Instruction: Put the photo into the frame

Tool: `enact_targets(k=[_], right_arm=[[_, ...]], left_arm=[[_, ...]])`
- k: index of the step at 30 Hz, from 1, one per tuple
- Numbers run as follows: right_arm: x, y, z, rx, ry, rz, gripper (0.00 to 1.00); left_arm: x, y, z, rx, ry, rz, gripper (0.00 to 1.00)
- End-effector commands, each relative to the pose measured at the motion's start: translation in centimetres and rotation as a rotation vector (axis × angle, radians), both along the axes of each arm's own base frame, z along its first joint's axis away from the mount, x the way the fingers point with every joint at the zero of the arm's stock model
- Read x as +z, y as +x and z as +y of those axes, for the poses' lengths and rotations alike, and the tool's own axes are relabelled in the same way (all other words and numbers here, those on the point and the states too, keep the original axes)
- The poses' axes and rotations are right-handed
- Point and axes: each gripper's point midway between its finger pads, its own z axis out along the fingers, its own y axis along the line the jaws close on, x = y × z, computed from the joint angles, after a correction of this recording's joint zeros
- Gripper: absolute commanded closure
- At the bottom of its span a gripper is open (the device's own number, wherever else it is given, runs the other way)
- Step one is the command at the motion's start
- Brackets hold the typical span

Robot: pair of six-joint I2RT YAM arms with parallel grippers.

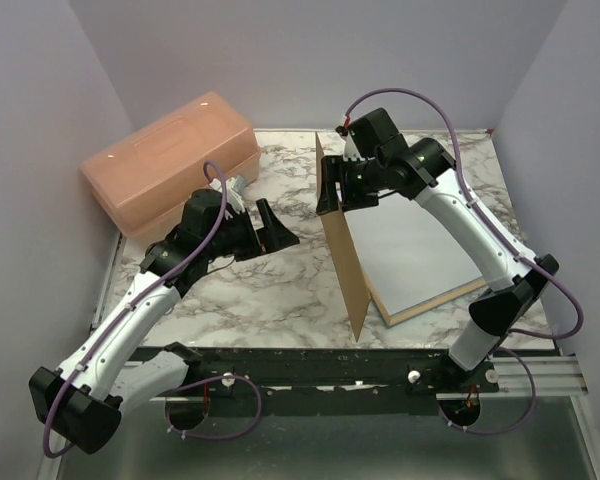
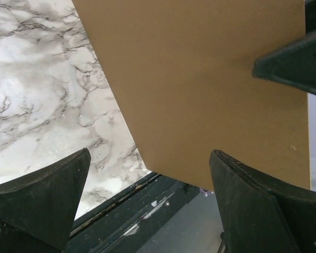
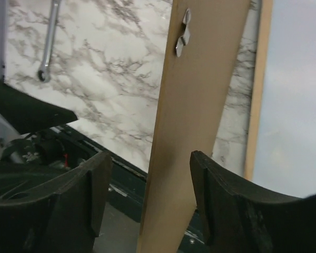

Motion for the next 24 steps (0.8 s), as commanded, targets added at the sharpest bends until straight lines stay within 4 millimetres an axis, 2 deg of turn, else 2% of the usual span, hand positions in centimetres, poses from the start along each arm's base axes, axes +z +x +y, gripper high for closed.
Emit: enact_targets(k=[1, 6, 9, 13, 19, 24], right_arm=[[4.2, -1.9, 3.0, 0.108, 0.238, -0.047, 0.29], [4.6, -2.4, 3.1, 0.11, 0.288, -0.064, 0.19], [4.5, -2.6, 2.9, 0.098, 0.307, -0.077, 0.18], [3.3, -2.2, 2.0, 0.058, 0.275, -0.085, 0.16], [1.4, -2.1, 1.3, 0.036, 0.238, -0.067, 0.17], [0.7, -2.0, 0.6, 0.012, 0.218, -0.067, 0.16]], left_arm=[[1.1, -0.2, -1.7, -0.054, -0.107, -0.023, 0.01], [1.2, -0.3, -2.1, -0.073, -0.137, -0.027, 0.01], [1.6, -0.4, -2.3, -0.085, -0.16, -0.042, 0.02], [1.9, -0.4, -2.6, -0.091, -0.214, -0.058, 0.02], [0.5, -0.3, -3.7, -0.124, -0.273, 0.0, 0.02], [1.1, -0.5, -3.3, -0.106, -0.273, -0.006, 0.03]])
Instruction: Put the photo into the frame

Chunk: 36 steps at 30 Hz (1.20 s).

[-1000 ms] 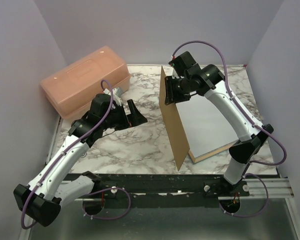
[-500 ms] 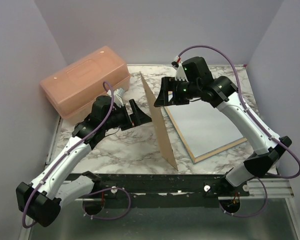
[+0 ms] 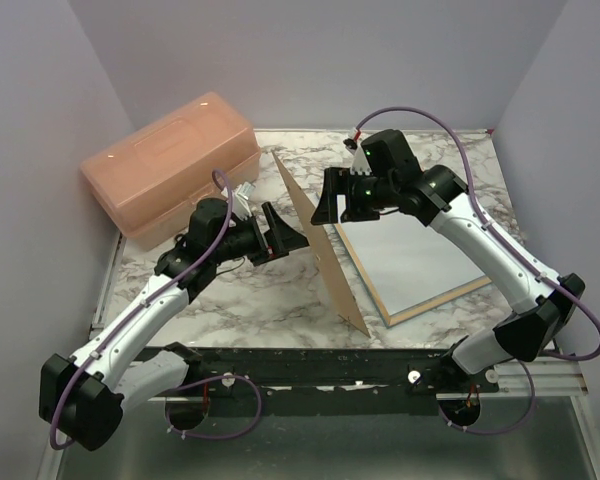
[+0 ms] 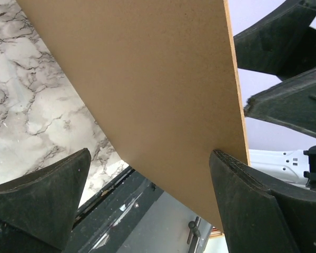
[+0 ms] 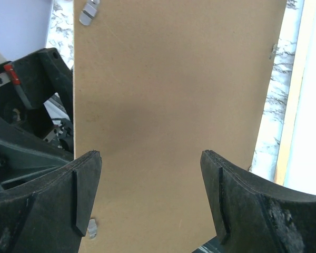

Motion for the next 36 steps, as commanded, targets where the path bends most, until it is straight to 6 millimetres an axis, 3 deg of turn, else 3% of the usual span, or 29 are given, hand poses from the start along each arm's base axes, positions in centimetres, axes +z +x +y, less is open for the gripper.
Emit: enact_targets(k=[1, 11, 17, 25, 31, 36], right_arm=[[0.6, 0.4, -0.8, -0.044, 0.008, -0.043, 0.17], [-0.2, 0.4, -1.0, -0.044, 0.0, -0.03, 0.17], [-0.3, 0.5, -1.1, -0.05, -0.003, -0.034, 0.17], [-0.4, 0.6, -1.4, -0.073, -0.003, -0.041, 0.18], [-1.1, 0.7, -1.7, -0.084, -0.011, -0.032, 0.18], [-1.6, 0.8, -1.7, -0.087, -0.014, -0.027, 0.18]], left_arm=[[2.6, -0.3, 0.0, -0.008, -0.053, -0.058, 0.03], [4.6, -1.0, 1.0, 0.015, -0.082, -0.12, 0.05], [4.5, -0.9, 1.0, 0.019, -0.088, -0.115, 0.06], [-0.4, 0.5, 1.6, 0.094, 0.034, 0.022, 0.18], [-2.4, 1.4, 2.6, 0.17, 0.108, 0.067, 0.28], [-3.9, 1.6, 3.2, 0.202, 0.145, 0.096, 0.52]])
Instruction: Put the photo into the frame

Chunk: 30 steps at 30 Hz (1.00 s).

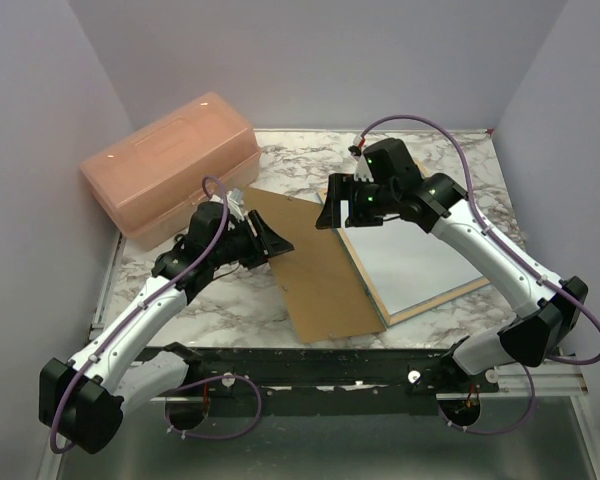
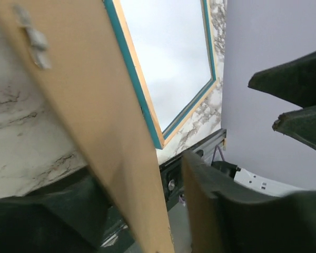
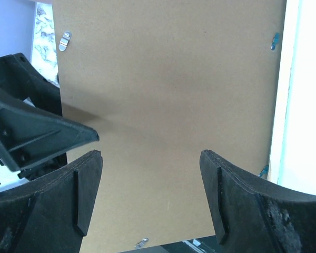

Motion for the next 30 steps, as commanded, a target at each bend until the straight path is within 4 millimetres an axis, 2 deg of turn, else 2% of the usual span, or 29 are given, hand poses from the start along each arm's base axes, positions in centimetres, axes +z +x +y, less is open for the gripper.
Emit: enact_targets(k=[1, 4, 7, 13, 20, 24, 27, 30], right_arm=[[0.3, 0.6, -0.3, -0.029, 0.012, -0.029, 0.18], [0.0, 0.5, -0.3, -0.03, 0.015, -0.022, 0.18], [-0.3, 0.5, -0.3, -0.028, 0.013, -0.013, 0.18], [-1.4, 0.7, -0.5, -0.027, 0.011, 0.003, 0.18], [-3.6, 0.7, -0.9, -0.008, 0.052, 0.054, 0.16], [-4.5, 0.8, -2.0, 0.006, 0.118, 0.087, 0.07], [-4.5, 1.1, -3.3, -0.001, 0.197, 0.091, 0.01], [-3.9, 0.9, -4.1, 0.02, 0.275, 0.076, 0.0]], left_arm=[[-1.5, 0.7, 0.9, 0.058, 0.055, 0.011, 0.59], [-1.9, 0.7, 1.6, 0.084, 0.085, 0.02, 0.79], [-1.0, 0.7, 2.1, 0.107, 0.099, 0.0, 0.83], [2.0, 0.1, 3.1, 0.12, 0.096, -0.081, 1.0], [6.8, -1.5, 4.3, 0.117, 0.068, -0.23, 1.0], [9.7, -2.5, 5.5, 0.133, 0.044, -0.314, 1.0], [11.7, -3.6, 6.0, 0.13, 0.007, -0.376, 1.0], [13.4, -4.7, 6.3, 0.113, -0.033, -0.425, 1.0]])
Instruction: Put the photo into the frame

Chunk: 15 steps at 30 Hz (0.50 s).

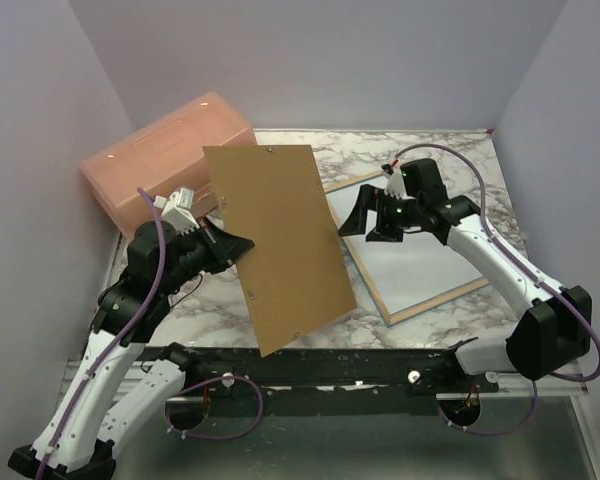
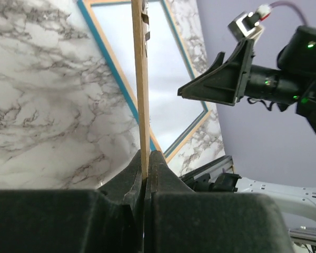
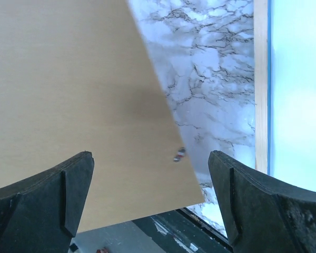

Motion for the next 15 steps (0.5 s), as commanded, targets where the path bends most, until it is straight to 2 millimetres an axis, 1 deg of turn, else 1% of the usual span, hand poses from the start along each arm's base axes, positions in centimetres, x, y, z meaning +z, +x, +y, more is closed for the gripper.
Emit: enact_targets(k=[1, 5, 10, 13, 15], right_arm=[[3.3, -0.6, 0.3, 0.082, 0.194, -0.085, 0.0], [4.9, -1.5, 0.4, 0.149, 0.298, -0.128, 0.0], [6.9, -2.7, 0.8, 0.235, 0.422, -0.155, 0.0], [7.4, -2.9, 0.9, 0.253, 0.456, -0.157, 0.0], [8.2, -3.3, 0.9, 0.275, 0.493, -0.161, 0.0]], left_arm=[[6.0, -1.8, 0.3, -0.046, -0.092, -0.185, 1.0], [7.9, -2.9, -0.3, -0.107, -0.16, -0.241, 1.0], [9.6, -3.9, -1.2, -0.19, -0.25, -0.294, 1.0], [10.2, -4.4, -1.4, -0.222, -0.293, -0.314, 1.0], [10.3, -4.6, -1.5, -0.241, -0.316, -0.32, 1.0]])
